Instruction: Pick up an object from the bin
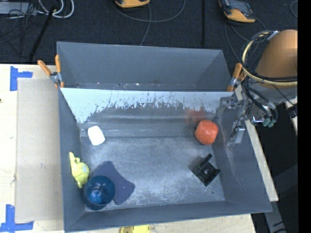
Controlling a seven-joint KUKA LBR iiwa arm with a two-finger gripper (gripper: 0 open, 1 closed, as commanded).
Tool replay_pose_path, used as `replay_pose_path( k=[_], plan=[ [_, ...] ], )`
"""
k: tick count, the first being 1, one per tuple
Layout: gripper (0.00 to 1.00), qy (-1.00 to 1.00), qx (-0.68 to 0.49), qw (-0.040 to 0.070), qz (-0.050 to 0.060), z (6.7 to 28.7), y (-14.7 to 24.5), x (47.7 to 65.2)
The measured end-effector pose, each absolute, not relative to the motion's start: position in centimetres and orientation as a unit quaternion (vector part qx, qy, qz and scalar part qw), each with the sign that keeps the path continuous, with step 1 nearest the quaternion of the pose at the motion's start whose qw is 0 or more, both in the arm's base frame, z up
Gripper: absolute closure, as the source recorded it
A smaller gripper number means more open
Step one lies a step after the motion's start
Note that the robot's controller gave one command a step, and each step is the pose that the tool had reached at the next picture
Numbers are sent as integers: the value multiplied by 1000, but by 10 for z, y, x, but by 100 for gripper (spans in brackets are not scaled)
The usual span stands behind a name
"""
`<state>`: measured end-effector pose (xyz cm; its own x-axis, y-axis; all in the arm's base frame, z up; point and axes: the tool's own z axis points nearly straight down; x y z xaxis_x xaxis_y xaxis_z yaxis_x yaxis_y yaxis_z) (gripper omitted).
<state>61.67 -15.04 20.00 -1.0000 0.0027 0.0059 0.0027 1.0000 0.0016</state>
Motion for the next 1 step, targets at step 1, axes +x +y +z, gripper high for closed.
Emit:
replay_pose_path(
  k=[1],
  plan=[
    [0,-1000,0,-1,0,205,-150,618]
  ],
)
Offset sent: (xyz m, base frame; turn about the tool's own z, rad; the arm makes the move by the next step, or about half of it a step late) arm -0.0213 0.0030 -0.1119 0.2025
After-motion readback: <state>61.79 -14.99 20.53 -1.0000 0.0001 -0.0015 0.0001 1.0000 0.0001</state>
